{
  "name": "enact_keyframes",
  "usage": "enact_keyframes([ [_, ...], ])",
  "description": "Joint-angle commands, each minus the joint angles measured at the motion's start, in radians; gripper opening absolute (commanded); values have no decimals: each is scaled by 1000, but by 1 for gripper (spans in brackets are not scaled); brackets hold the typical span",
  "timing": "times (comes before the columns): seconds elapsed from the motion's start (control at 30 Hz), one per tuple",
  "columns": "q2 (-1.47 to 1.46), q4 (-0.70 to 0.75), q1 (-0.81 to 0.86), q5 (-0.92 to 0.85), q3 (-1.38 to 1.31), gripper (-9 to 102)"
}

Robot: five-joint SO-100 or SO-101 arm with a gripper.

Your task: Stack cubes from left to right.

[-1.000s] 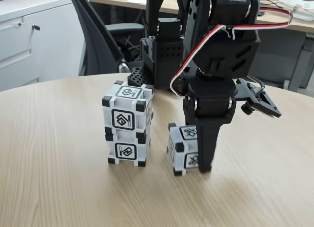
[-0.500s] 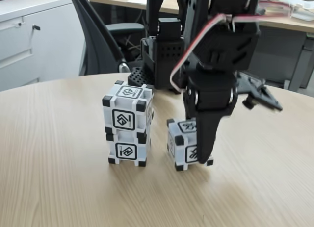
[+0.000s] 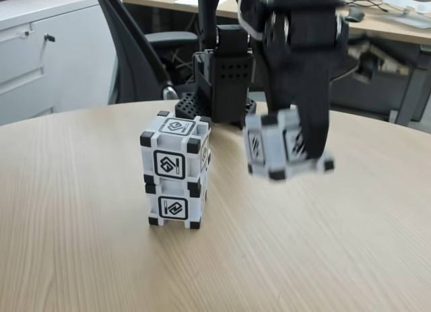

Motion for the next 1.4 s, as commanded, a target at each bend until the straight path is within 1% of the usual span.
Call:
enact_keyframes([
  [0.0,120,5,5,-35,-21,0],
  [0.13,201,5,14,-77,-21,0],
  [0.57,222,5,291,-235,-21,0],
  [0.7,213,5,364,-253,-21,0],
  [0.8,209,6,413,-222,-21,0],
  [0.9,213,29,414,-187,-21,0],
  [1.07,209,175,407,-124,-21,0],
  [1.13,209,212,407,-114,-21,0],
  [1.37,207,229,407,-121,-21,0],
])
